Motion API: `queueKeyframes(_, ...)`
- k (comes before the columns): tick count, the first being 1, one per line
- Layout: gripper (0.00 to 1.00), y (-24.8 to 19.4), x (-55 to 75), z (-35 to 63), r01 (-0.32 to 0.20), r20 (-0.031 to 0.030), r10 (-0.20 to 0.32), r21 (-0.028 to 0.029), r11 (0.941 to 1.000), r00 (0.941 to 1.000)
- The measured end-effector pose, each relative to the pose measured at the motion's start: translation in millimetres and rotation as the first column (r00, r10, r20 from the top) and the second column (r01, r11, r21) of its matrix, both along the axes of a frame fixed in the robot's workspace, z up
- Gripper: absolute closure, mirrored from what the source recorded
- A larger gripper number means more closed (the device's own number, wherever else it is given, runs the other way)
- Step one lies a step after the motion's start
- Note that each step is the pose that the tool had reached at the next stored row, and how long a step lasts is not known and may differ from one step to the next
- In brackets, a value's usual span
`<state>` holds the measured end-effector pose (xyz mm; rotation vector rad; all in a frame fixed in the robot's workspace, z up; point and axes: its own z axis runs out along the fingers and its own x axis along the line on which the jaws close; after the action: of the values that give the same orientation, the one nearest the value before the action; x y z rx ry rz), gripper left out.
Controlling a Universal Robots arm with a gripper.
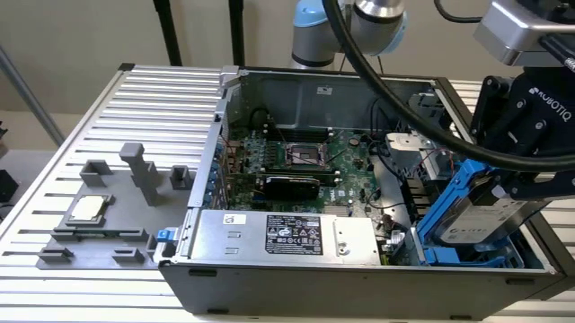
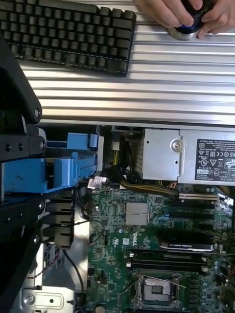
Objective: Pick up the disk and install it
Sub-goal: 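Insert the first disk wire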
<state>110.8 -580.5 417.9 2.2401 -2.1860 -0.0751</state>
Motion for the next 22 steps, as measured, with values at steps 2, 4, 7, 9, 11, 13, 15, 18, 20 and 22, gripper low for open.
queueKeyframes(2, 1.00, 1.1, 0.0, -2.3, 0.000, -0.0001, 0.000, -0.0002, 1.0000, 1.0000)
queueKeyframes(4, 1.00, 2.6, 0.0, -4.8, 0.000, -0.0001, 0.000, -0.0003, 1.0000, 1.0000)
queueKeyframes(7, 1.00, 5.0, 0.0, -8.1, 0.000, 0.0000, 0.000, -0.0002, 1.0000, 1.0000)
queueKeyframes(9, 1.00, 6.4, 0.0, -10.4, 0.000, 0.0000, 0.000, -0.0003, 1.0000, 1.0000)
queueKeyframes(11, 1.00, 7.3, 0.0, -13.2, -0.001, -0.0001, 0.001, 0.0000, 1.0000, 1.0000)
queueKeyframes(13, 1.00, 7.6, 0.0, -16.6, -0.002, 0.0000, 0.002, 0.0002, 1.0000, 1.0000)
queueKeyframes(15, 1.00, 7.7, 0.0, -19.9, -0.004, 0.0000, 0.004, 0.0002, 1.0000, 1.0000)
queueKeyframes(18, 1.00, 7.7, 0.0, -24.8, -0.010, -0.0001, 0.010, 0.0003, 1.0000, 1.0000)
queueKeyframes(20, 1.00, 7.7, 0.0, -28.0, -0.014, 0.0000, 0.014, 0.0004, 0.9999, 0.9999)
queueKeyframes(22, 1.00, 7.7, 0.1, -31.2, -0.018, 0.0000, 0.018, 0.0007, 0.9998, 0.9998)
